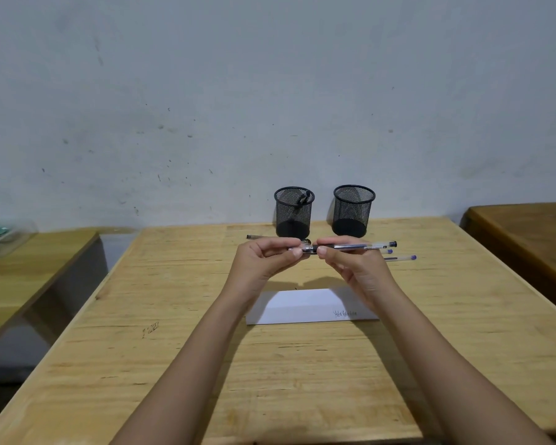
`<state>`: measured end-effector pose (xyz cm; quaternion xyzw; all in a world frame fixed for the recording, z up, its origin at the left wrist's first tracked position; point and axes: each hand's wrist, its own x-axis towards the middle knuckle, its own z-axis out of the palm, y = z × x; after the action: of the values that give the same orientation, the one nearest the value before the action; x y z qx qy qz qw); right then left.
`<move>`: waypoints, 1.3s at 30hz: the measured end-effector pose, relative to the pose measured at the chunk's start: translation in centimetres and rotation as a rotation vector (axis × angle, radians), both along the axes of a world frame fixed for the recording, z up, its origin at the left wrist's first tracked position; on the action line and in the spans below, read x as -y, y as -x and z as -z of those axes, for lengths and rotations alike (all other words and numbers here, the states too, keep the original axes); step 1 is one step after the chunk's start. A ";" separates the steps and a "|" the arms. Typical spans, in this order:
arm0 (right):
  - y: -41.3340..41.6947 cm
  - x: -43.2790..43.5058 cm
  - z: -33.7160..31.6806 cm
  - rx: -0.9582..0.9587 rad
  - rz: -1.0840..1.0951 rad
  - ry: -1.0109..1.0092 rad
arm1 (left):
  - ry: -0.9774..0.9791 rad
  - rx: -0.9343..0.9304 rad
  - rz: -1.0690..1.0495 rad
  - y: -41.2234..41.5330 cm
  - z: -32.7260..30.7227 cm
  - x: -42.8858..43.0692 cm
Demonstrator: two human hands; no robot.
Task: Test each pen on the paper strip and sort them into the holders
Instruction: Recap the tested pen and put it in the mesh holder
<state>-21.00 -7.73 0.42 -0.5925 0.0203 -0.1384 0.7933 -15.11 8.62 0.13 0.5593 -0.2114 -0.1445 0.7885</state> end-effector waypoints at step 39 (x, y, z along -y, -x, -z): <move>-2.0 1.8 -3.0 -0.039 0.082 1.005 | -0.198 0.282 -0.278 -3.9 -5.1 0.0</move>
<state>-19.01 -9.50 3.45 -0.9024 -0.0108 -0.1513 0.4034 -11.24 8.64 5.27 0.6725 -0.2249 0.0252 0.7046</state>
